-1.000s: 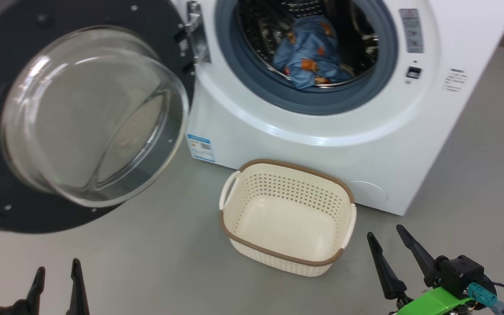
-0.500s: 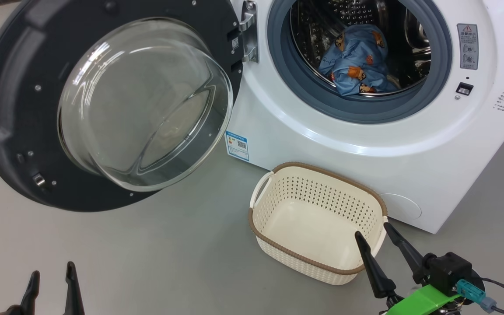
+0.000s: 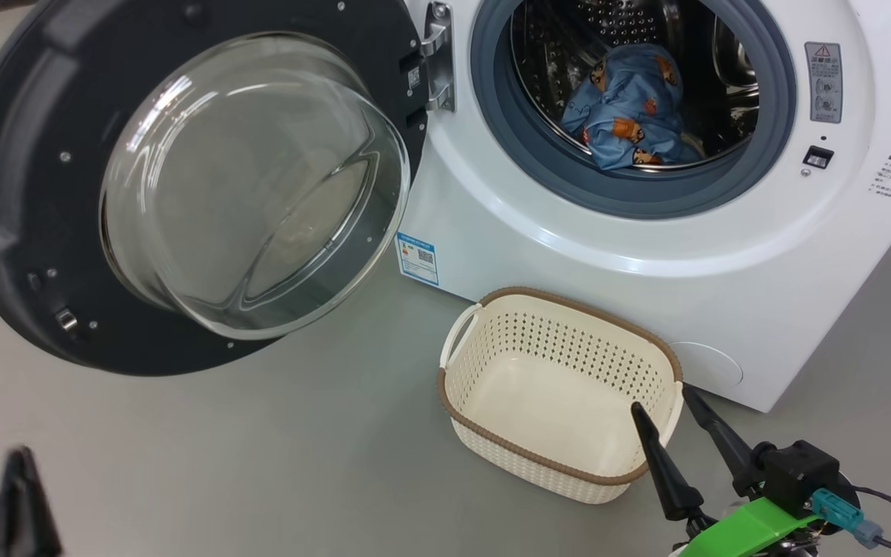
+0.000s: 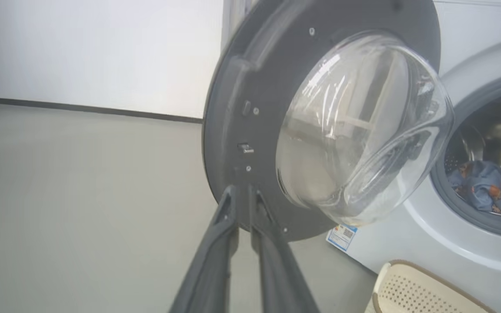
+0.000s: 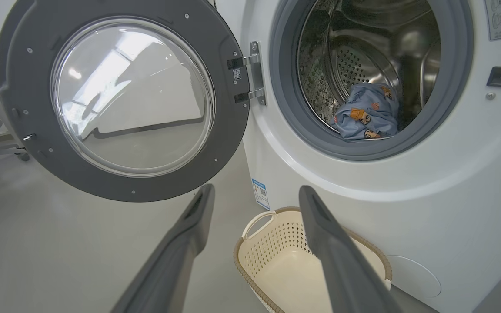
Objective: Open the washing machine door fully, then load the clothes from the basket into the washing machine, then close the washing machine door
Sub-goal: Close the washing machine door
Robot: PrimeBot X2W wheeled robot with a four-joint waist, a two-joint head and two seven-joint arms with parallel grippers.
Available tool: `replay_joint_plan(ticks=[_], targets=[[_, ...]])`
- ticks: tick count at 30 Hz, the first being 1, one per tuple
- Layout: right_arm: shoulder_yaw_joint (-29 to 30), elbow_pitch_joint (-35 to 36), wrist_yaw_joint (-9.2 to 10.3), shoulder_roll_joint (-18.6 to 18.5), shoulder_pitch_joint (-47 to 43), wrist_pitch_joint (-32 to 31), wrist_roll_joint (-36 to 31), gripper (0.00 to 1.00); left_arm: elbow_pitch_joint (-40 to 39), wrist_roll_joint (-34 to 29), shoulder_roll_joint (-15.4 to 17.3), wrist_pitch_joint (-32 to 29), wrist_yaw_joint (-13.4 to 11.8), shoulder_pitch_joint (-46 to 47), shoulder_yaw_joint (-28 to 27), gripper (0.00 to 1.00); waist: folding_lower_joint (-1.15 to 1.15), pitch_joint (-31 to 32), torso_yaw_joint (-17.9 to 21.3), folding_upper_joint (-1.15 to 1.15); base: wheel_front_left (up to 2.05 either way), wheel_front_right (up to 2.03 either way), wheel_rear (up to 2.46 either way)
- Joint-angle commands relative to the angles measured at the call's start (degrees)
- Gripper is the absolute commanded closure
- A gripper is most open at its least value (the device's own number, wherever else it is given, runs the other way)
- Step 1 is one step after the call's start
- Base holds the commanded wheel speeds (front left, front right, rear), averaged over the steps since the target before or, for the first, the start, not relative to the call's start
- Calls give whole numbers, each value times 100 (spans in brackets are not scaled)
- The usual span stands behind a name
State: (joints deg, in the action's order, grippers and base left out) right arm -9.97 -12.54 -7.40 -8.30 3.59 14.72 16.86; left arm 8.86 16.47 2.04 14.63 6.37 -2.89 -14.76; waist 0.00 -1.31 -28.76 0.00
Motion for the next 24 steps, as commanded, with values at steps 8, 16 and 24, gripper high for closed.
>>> replay_joint_plan(ticks=[8,16,24], targets=[[-2,209,-9,19,99,28,-33,0,-669,649,999,37,107,1282,-603,100,0,-257,129,0,0,0,0],[14,244,-9,-41,293,28,-81,0,355,2393,2624,37,111,2716,-567,100,0,-653,359,0,0,0,0],[-91,255,-9,-149,649,28,-136,0,2266,5094,3912,-956,111,4095,-118,100,0,-1114,680,0,0,0,0]])
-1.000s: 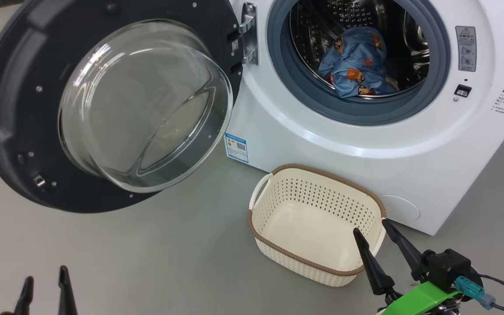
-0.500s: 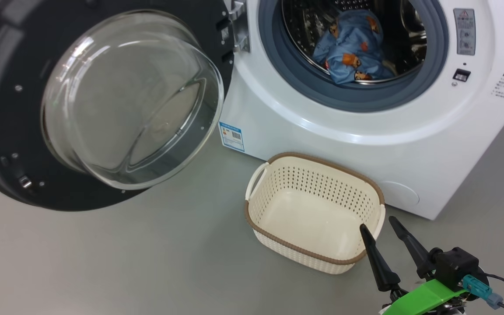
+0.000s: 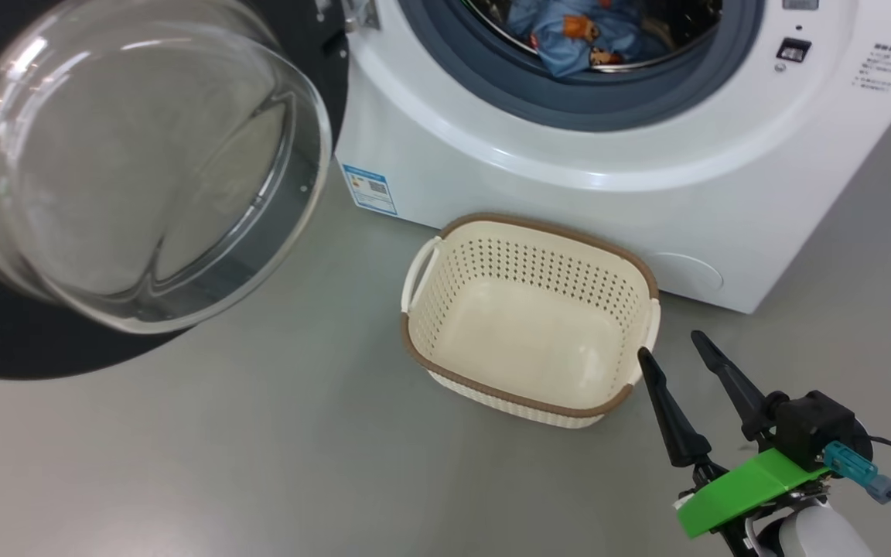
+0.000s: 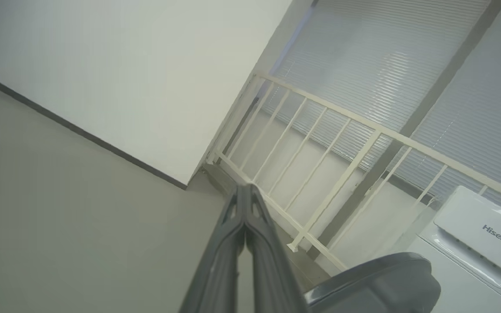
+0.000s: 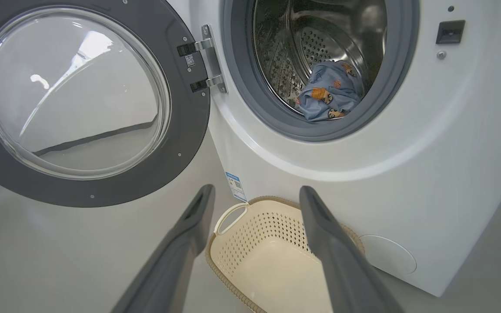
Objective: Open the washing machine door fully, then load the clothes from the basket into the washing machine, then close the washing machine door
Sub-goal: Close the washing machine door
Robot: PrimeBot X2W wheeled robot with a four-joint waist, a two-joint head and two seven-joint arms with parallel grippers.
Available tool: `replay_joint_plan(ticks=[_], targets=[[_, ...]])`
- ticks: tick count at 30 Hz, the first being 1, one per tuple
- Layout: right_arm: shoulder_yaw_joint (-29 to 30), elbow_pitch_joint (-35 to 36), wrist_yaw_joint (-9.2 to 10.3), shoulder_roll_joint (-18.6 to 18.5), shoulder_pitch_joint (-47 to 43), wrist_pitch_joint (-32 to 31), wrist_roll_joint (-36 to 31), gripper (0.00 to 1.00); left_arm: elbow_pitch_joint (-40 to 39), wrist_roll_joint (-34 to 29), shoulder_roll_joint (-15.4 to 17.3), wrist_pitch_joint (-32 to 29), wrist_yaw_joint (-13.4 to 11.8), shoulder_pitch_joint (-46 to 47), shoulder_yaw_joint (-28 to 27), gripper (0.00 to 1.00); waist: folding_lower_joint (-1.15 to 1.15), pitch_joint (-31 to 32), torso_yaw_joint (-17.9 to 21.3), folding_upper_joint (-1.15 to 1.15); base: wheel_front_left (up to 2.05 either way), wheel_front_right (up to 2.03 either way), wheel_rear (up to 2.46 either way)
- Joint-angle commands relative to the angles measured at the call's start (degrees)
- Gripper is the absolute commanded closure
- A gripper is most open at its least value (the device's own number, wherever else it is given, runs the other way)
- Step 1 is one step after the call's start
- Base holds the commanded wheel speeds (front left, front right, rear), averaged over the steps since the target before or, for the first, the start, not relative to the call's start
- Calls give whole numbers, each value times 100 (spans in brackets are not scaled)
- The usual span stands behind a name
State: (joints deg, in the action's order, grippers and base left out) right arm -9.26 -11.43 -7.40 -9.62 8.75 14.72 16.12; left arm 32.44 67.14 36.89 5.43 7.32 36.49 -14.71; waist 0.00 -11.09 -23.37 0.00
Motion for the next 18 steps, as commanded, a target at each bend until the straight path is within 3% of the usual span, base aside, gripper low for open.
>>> replay_joint_plan(ticks=[1,9,18], targets=[[-179,141,-9,-9,154,28,-70,0,41,171,565,-189,16,201,-60,100,0,-159,170,0,0,0,0],[-248,142,-9,-21,203,28,-73,0,792,1160,1048,-1650,16,387,378,100,0,-322,292,0,0,0,0],[-256,170,-9,-85,263,28,-94,0,796,1689,1192,-2362,16,338,548,100,0,-483,343,0,0,0,0]])
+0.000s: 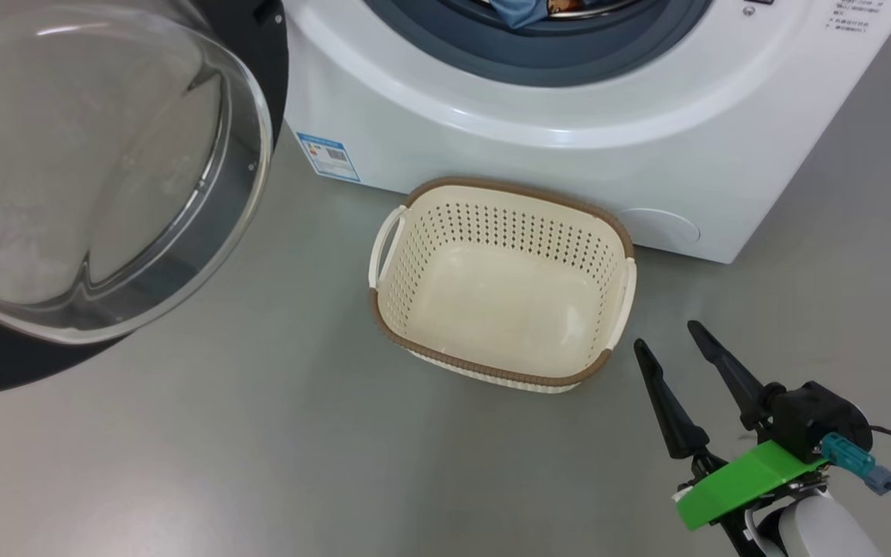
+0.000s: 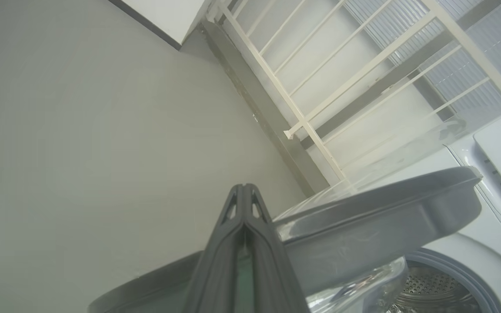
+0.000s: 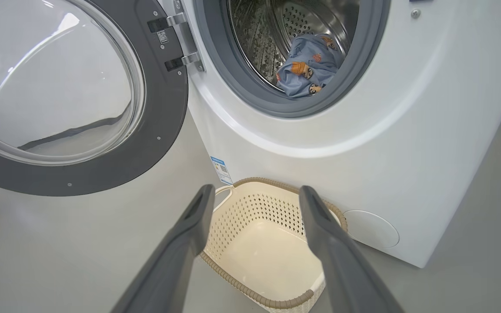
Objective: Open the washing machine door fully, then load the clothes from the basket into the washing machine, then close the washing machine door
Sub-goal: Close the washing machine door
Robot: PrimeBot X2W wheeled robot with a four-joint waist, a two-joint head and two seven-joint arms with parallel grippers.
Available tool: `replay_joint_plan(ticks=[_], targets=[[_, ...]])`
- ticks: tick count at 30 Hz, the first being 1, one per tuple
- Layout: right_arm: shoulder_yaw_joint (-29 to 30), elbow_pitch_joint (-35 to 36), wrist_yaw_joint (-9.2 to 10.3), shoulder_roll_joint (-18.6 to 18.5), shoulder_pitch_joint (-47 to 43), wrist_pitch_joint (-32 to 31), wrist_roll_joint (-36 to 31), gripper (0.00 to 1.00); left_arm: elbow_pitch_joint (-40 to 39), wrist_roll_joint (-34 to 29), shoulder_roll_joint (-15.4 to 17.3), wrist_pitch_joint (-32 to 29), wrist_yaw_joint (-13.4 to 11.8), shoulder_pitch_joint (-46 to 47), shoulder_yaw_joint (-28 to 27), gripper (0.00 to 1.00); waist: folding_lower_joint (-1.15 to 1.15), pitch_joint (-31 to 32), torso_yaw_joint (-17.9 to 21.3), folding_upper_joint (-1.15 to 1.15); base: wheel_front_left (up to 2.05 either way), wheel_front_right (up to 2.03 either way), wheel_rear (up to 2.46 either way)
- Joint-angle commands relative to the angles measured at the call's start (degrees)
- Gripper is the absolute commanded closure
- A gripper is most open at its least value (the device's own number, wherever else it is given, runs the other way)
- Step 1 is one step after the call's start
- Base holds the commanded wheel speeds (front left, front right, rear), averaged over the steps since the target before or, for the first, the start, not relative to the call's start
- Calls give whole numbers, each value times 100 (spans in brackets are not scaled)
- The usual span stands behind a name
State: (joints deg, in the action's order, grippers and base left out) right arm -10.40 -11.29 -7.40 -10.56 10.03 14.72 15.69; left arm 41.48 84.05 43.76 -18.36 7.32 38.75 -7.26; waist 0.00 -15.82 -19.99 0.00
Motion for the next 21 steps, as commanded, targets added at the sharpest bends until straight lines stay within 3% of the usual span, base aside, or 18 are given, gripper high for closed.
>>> replay_joint_plan(ticks=[1,15,21], targets=[[-145,154,-9,4,143,28,-53,0,-102,15,510,-31,16,97,-164,100,0,-21,7,0,0,0,0],[-206,128,-9,-14,263,28,-52,0,-249,266,422,-465,16,-8,149,100,0,-17,57,0,0,0,0],[-168,115,-9,20,231,28,-50,0,-421,393,360,-952,16,-144,380,100,0,98,50,0,0,0,0]])
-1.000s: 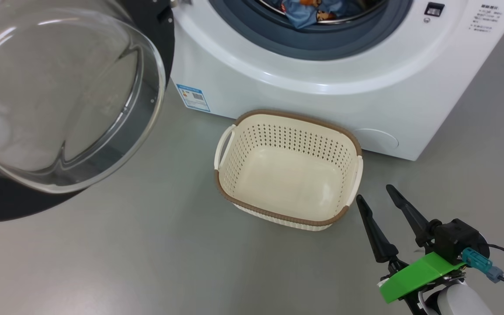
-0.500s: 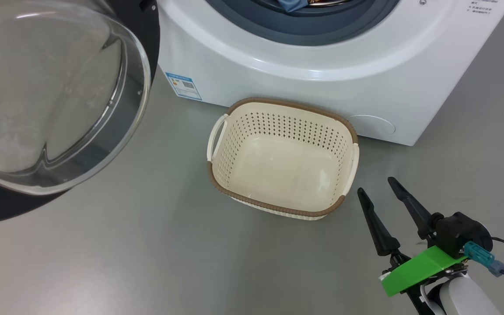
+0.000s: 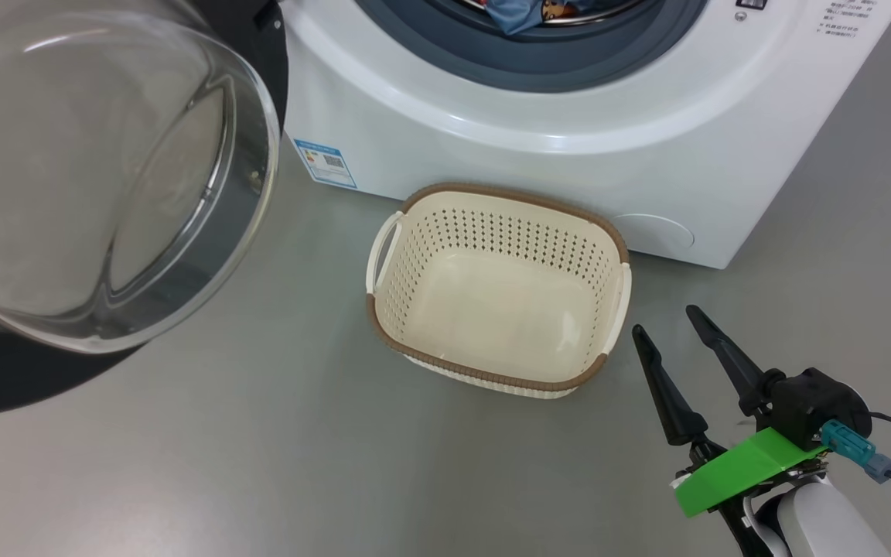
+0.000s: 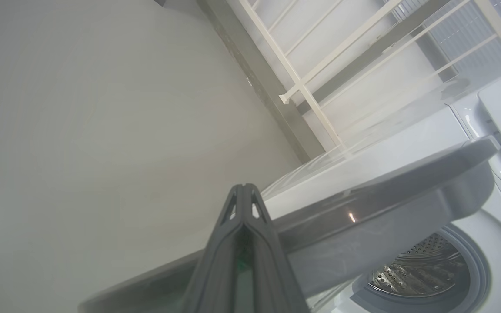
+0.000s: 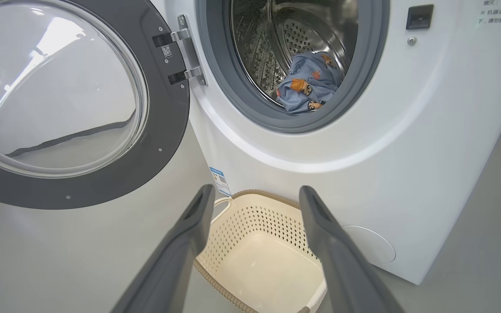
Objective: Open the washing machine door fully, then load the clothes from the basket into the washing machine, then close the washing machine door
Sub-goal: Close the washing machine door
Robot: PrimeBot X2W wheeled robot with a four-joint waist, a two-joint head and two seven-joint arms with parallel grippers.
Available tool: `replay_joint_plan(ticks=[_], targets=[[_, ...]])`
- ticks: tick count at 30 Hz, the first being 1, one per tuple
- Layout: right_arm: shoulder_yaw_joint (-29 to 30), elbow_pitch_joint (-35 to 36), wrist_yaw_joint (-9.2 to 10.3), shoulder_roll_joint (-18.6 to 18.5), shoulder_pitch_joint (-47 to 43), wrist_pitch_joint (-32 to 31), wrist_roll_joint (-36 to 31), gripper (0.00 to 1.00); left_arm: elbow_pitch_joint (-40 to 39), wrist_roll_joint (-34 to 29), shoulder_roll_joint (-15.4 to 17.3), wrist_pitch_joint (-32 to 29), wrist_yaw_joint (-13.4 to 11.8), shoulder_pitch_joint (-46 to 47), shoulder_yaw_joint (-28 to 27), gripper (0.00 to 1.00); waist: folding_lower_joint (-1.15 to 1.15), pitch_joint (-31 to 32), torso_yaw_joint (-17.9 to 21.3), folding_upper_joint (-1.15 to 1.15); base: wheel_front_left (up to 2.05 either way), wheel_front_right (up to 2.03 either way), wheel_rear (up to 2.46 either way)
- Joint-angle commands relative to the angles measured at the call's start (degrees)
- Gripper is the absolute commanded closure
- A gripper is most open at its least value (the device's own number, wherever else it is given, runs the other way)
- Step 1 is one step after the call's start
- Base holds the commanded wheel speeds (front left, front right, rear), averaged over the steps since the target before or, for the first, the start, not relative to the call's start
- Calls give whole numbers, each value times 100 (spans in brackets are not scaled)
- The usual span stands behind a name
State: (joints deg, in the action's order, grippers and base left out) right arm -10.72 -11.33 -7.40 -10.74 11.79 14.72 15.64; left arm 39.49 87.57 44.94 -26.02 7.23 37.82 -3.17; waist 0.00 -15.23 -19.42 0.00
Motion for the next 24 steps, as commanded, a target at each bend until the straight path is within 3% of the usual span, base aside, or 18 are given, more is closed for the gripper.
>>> replay_joint_plan(ticks=[1,24], targets=[[-128,114,-9,52,41,28,-43,0,-282,62,233,-266,25,-81,7,100,0,68,-12,0,0,0,0],[8,117,-9,243,-227,28,14,0,-1991,349,171,-1314,25,-694,451,100,0,555,-96,0,0,0,0]])
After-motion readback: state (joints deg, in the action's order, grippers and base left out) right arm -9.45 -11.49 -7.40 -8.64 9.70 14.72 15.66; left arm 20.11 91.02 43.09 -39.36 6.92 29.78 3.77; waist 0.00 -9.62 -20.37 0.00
